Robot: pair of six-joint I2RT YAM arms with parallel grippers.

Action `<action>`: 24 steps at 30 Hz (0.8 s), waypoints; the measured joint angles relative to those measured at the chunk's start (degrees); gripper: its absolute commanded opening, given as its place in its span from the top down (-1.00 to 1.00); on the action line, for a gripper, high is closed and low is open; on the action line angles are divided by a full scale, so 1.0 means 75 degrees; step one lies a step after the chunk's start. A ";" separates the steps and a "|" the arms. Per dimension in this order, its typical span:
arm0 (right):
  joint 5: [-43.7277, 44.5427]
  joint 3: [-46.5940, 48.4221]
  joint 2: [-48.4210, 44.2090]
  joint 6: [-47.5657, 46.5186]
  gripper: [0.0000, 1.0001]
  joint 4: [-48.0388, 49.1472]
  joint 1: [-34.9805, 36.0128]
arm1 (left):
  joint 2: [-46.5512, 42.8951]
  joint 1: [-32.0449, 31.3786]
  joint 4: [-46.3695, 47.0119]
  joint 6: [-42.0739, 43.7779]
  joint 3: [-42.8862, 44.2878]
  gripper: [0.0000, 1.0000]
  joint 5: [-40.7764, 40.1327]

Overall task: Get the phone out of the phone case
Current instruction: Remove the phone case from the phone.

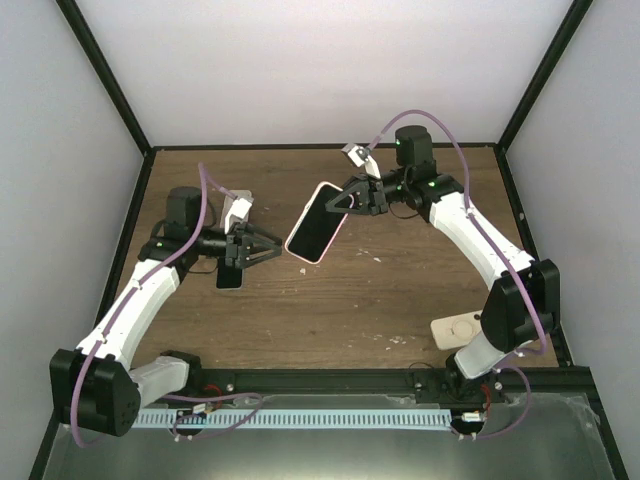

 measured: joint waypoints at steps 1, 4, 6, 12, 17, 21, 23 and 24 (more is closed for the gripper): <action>0.0000 0.0000 0.0000 0.0000 0.99 0.0000 0.0003 | 0.0000 -0.0015 0.0050 -0.0047 0.0000 -0.27 0.0009; 0.0000 0.0000 0.0000 -0.0006 0.99 -0.0009 0.0015 | 0.0000 -0.0055 0.0140 -0.0149 0.0000 -0.27 0.0009; 0.0000 0.0000 0.0000 -0.0017 0.99 -0.0020 0.0023 | 0.0000 -0.0090 0.0187 -0.0195 0.0000 -0.27 0.0009; 0.0000 0.0000 0.0000 -0.0023 0.99 -0.0029 0.0096 | 0.0003 -0.0149 0.0367 -0.0329 0.0000 -0.26 -0.0023; 0.0000 0.0000 0.0000 -0.0023 0.99 -0.0032 0.0166 | 0.0003 -0.0175 0.0431 -0.0350 0.0000 -0.19 -0.0125; 0.0087 0.0000 0.0000 -0.0041 0.99 -0.0044 0.0178 | 0.0017 -0.0187 0.0423 -0.0315 0.0000 0.07 -0.0329; 0.0187 0.0000 0.0003 -0.0073 0.99 -0.0055 0.0175 | 0.0052 -0.0184 0.0370 -0.0265 0.0003 0.18 -0.0478; 0.0233 0.0000 0.0003 -0.0087 0.99 -0.0064 0.0169 | 0.0085 -0.0184 0.0344 -0.0236 0.0009 0.20 -0.0568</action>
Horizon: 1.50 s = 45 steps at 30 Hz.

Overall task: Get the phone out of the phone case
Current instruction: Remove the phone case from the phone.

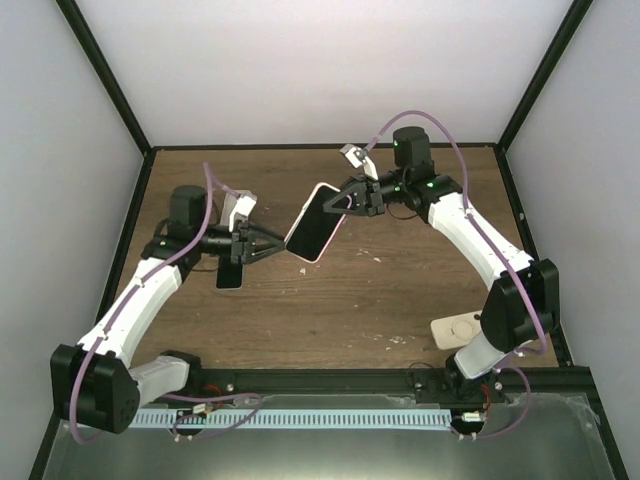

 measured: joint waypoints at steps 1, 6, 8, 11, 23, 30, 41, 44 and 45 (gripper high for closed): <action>0.0073 -0.0003 0.0000 -0.0029 0.99 -0.0012 -0.0003 | 0.0050 0.0000 -0.0023 0.0052 0.0006 0.22 -0.0087; 0.0391 -0.0003 0.0023 -0.0166 0.99 -0.0160 0.0003 | 0.0376 -0.0003 -0.0152 0.0265 0.0099 0.29 -0.0254; 0.0460 -0.0003 0.0044 -0.0329 0.99 -0.0265 0.0009 | 0.0469 -0.0006 -0.0204 0.0309 0.0131 0.31 -0.0245; 0.0504 -0.0003 0.0087 -0.0679 0.99 -0.0560 0.0067 | 0.0568 -0.0111 -0.0361 0.0388 0.0198 0.35 -0.0233; 0.0015 0.0717 0.0825 -0.2576 0.99 -0.2605 0.0493 | 0.0699 -0.0717 -0.1574 0.1186 0.0892 0.53 -0.0627; -0.0154 0.0810 0.1122 -0.3168 0.99 -0.3244 0.0676 | 0.0842 -0.0968 -0.2060 0.1346 0.1113 0.73 -0.0796; 0.0125 0.1813 0.1772 -0.3853 0.54 -0.4680 0.0720 | 0.0667 -0.0673 -0.0842 0.0248 0.0519 1.00 -0.0495; 0.0653 0.2273 0.1944 -0.3861 0.08 -0.4724 0.0766 | 0.0647 -0.0329 0.0396 -0.0717 0.0000 1.00 -0.0163; 0.0787 0.2384 0.1976 -0.3791 -0.14 -0.4683 0.0755 | 0.0647 -0.0224 0.0729 -0.0988 -0.0125 1.00 -0.0105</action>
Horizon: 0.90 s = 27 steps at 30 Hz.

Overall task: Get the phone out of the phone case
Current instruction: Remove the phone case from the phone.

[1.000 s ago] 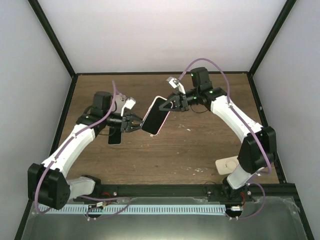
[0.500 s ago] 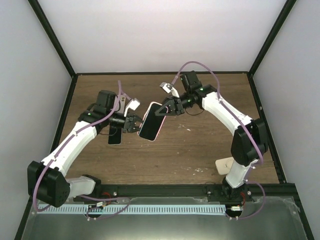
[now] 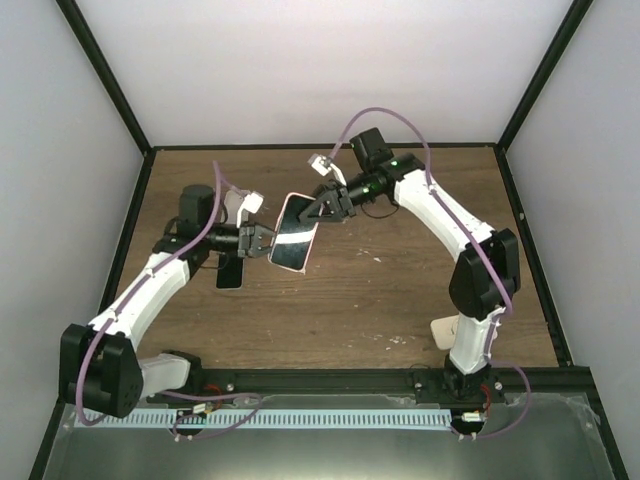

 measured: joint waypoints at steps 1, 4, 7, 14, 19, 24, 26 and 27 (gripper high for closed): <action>0.0157 0.0131 0.0047 0.0017 -0.20 0.0070 -0.0023 | 0.0000 0.0102 0.0283 -0.0262 -0.0093 1.00 0.0035; 0.0530 0.0548 0.0125 0.0166 -0.28 0.0119 -0.0175 | 0.0000 0.0329 0.0915 -0.0874 -0.0245 1.00 0.0055; 0.1151 0.1011 0.0131 0.0221 -0.35 0.0239 -0.0452 | 0.0000 0.0516 0.1533 -0.1524 -0.0460 1.00 -0.0044; 0.2841 0.0664 -0.0434 0.0600 -0.39 0.1411 -0.0565 | 0.0003 0.0877 0.2110 -0.3136 -0.0731 1.00 -0.0749; 0.4118 0.0280 -0.0868 0.0574 -0.40 0.2078 -0.0105 | -0.0050 0.0892 0.1346 -0.3622 -0.0647 1.00 -0.1810; 0.5971 -0.0131 -0.1227 0.0038 -0.39 0.2658 0.1055 | -0.0041 0.1125 0.0726 -0.4468 -0.0629 1.00 -0.2608; 0.6776 -0.0297 -0.1306 -0.0254 -0.38 0.2900 0.1623 | -0.0041 0.1212 0.0659 -0.4806 -0.0629 1.00 -0.2766; 0.7160 -0.0399 -0.1332 -0.0396 -0.38 0.3028 0.1880 | -0.0041 0.1265 0.0659 -0.5024 -0.0629 1.00 -0.2836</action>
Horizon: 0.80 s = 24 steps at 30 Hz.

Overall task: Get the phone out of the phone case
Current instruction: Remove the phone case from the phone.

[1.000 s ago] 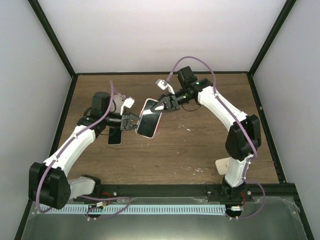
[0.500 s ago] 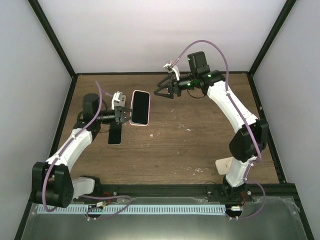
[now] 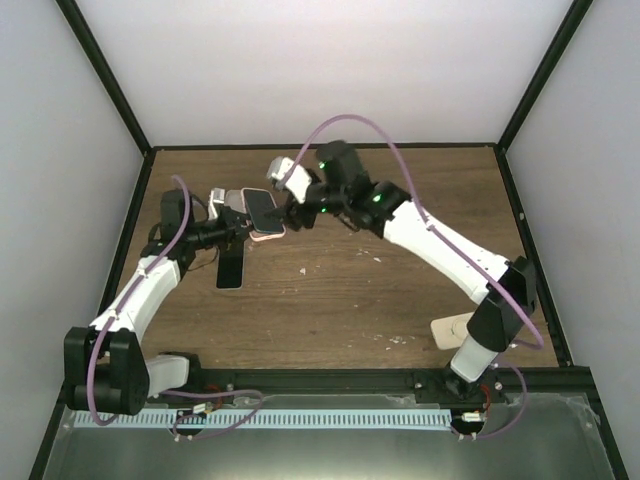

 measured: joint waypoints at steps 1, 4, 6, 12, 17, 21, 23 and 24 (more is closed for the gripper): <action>0.0434 -0.0154 -0.0038 -0.0169 -0.37 0.0166 0.0277 | 0.0000 0.0032 0.0012 -0.0163 0.0000 1.00 -0.0035; 0.1451 -0.0583 -0.0067 -0.0586 -0.35 0.0498 0.0930 | 0.0006 0.0099 0.0105 -0.0723 0.0000 1.00 -0.0073; 0.1970 -0.0764 -0.0044 -0.0804 -0.33 0.0612 0.1221 | 0.0017 0.0108 0.0169 -0.1003 0.0000 1.00 -0.0085; 0.3182 -0.0828 0.0207 -0.1282 -0.24 0.1058 0.1577 | 0.0058 0.0114 0.0210 -0.1460 0.0000 1.00 -0.0082; 0.3672 -0.0854 0.0396 -0.1550 -0.21 0.1370 0.1612 | 0.0085 0.0134 0.0335 -0.1606 -0.0009 1.00 -0.0178; 0.3963 -0.1014 0.0411 -0.1737 -0.18 0.1545 0.1702 | 0.0087 0.0140 0.0498 -0.1699 -0.0061 1.00 -0.0157; 0.4074 -0.1134 0.0411 -0.1818 -0.14 0.1600 0.1702 | 0.0087 0.0140 0.0554 -0.1714 -0.0093 1.00 -0.0143; 0.4130 -0.1215 0.0411 -0.1874 -0.10 0.1661 0.1705 | 0.0087 0.0140 0.0577 -0.1719 -0.0111 1.00 -0.0143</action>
